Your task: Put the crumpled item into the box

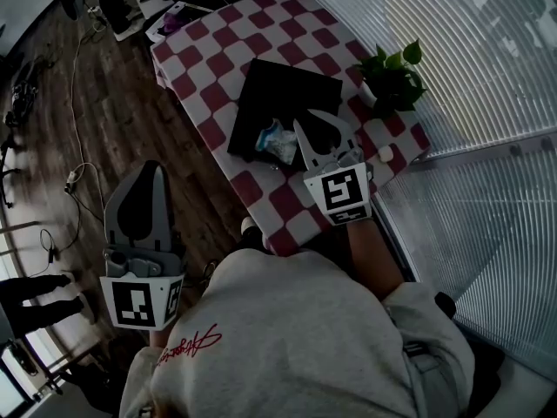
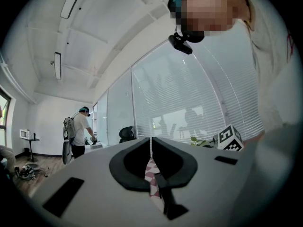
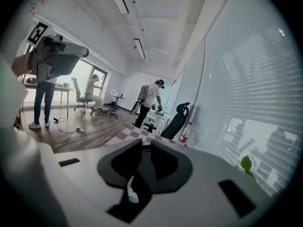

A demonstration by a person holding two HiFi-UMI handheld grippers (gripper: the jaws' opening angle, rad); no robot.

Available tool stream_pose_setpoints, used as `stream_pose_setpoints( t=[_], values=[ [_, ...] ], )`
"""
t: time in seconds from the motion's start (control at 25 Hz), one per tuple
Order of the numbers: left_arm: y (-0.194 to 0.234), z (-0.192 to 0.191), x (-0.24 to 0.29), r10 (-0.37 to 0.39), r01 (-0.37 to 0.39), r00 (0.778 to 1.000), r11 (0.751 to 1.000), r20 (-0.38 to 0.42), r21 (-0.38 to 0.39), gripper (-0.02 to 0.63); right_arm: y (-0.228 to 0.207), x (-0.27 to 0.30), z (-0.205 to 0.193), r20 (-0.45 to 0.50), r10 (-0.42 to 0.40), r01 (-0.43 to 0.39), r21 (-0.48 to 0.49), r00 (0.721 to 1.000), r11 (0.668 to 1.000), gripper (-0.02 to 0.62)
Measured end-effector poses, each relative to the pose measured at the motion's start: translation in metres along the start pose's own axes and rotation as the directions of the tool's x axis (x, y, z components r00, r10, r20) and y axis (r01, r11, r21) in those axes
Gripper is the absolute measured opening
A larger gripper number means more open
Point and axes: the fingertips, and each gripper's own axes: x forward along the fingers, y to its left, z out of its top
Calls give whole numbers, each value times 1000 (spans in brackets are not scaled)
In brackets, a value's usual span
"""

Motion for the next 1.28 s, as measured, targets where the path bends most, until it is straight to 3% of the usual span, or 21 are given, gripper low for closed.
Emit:
stream_pose_setpoints(
  t=[0.56, 1.28],
  values=[
    [-9, 3, 8, -33, 33, 999, 999, 10, -1, 25, -17, -29, 32, 115, -58, 49, 79, 992, 996, 66],
    [-18, 8, 11, -65, 65, 998, 998, 25, 6, 25, -16, -65, 76, 249, -62, 31, 125, 966, 992, 67]
  ],
)
